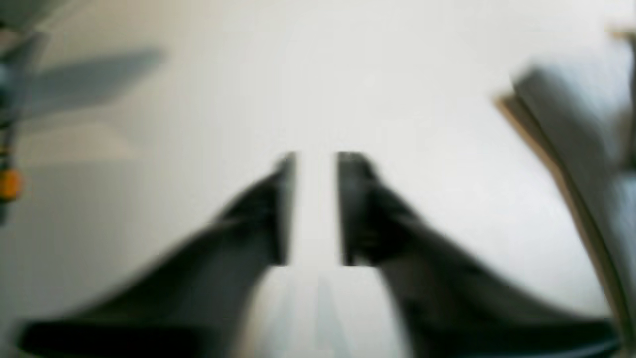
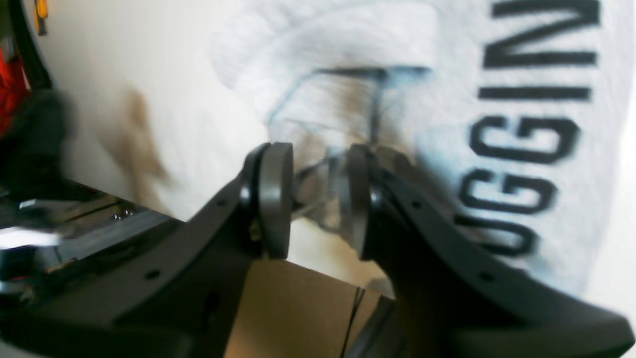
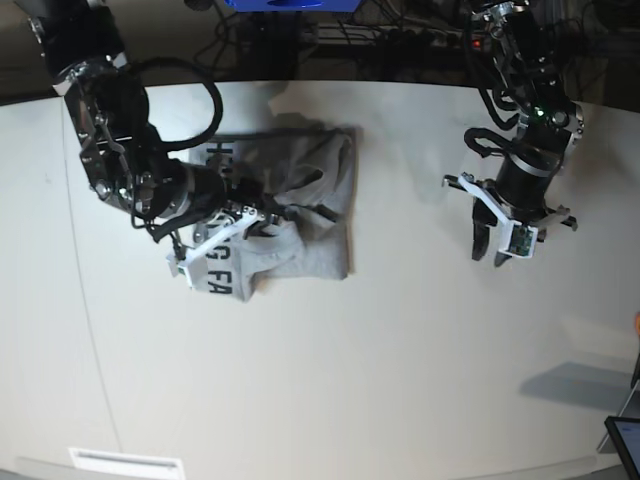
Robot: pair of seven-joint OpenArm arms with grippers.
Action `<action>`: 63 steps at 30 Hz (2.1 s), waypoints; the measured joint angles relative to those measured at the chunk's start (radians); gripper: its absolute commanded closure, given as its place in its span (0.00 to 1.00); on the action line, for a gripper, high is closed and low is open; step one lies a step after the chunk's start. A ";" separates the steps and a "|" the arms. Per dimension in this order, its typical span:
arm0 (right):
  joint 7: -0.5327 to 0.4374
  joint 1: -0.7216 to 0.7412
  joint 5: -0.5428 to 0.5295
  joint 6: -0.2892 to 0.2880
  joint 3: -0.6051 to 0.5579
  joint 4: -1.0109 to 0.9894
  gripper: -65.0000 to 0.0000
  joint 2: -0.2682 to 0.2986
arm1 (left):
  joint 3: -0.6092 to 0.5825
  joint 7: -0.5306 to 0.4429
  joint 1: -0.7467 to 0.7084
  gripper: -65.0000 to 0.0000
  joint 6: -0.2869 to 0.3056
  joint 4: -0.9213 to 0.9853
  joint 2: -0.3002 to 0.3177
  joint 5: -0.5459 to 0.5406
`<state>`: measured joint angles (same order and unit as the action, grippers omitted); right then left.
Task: Fold the T-shirt properly
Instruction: 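Press the right gripper onto the folded bundle's printed side, then grasp the loose fabric on the bundle with the left gripper and tuck it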
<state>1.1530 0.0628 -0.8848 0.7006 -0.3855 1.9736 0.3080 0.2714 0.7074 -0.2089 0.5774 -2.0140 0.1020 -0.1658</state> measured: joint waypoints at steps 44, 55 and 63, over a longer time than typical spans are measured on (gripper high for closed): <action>-0.202 -0.185 0.001 0.000 0.202 -0.006 0.44 0.115 | -0.487 0.127 0.226 0.51 0.000 0.239 0.040 -0.464; -0.203 -0.180 0.001 0.000 0.202 -0.006 0.44 0.116 | -0.488 0.129 0.251 0.50 -0.001 0.319 0.009 -0.461; -0.203 -0.179 0.002 0.001 0.202 -0.006 0.44 0.119 | -0.509 0.127 0.284 0.56 -0.003 0.408 -0.007 -0.460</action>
<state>0.9497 -0.1165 -0.8833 0.7013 -0.1837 1.9671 0.4274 -0.2371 0.8341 0.0750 0.5739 -1.6058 0.0952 -0.6254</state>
